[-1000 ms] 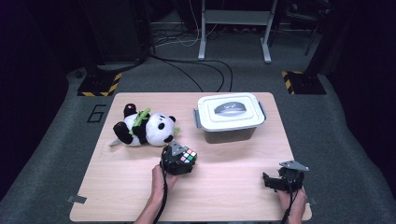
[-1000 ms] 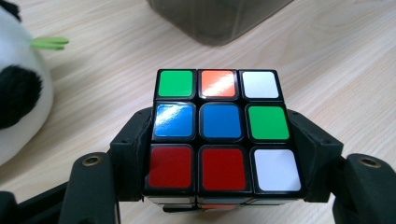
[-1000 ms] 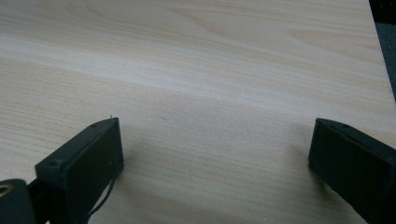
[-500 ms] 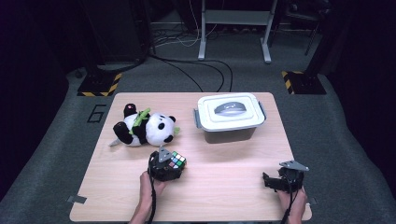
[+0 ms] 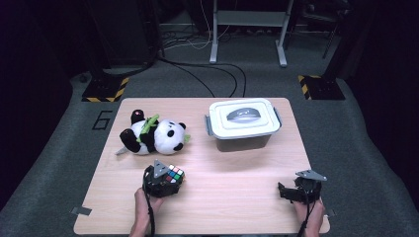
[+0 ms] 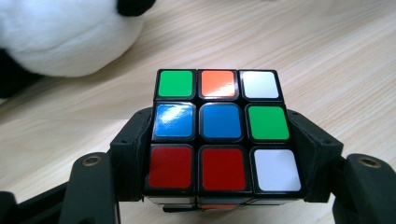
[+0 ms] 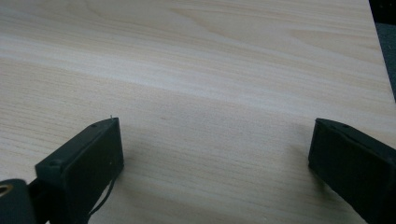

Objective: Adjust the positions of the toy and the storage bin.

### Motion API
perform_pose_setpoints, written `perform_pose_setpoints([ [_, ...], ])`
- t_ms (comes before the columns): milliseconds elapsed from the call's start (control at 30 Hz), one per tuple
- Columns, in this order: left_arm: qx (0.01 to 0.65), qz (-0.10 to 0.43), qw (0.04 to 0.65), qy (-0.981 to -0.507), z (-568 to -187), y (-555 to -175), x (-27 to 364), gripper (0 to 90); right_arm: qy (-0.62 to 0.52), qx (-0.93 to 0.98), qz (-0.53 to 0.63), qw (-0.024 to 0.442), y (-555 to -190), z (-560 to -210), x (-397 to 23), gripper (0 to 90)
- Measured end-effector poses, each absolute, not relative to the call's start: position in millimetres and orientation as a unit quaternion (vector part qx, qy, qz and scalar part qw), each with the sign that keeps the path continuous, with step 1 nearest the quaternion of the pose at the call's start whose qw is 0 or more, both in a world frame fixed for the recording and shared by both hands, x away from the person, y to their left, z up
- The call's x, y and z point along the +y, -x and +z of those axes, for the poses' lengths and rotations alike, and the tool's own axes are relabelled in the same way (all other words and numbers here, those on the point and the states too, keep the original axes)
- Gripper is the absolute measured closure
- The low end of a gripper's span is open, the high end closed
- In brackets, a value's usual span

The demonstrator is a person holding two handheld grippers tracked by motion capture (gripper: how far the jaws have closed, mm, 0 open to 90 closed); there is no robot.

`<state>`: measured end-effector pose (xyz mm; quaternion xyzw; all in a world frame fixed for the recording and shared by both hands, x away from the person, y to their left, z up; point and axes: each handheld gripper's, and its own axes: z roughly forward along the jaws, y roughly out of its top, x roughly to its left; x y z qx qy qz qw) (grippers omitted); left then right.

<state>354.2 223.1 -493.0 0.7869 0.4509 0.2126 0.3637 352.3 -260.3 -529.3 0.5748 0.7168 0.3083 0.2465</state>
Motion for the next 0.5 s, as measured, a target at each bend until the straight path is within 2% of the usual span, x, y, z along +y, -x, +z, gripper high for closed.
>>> perform_pose_setpoints([
  [500,0.483,0.228,0.354,-0.767,-494.3,-343.6,259.8,34.0,-0.575,0.717,0.308,0.246,-352.4,-529.3,-260.3,2.4],
])
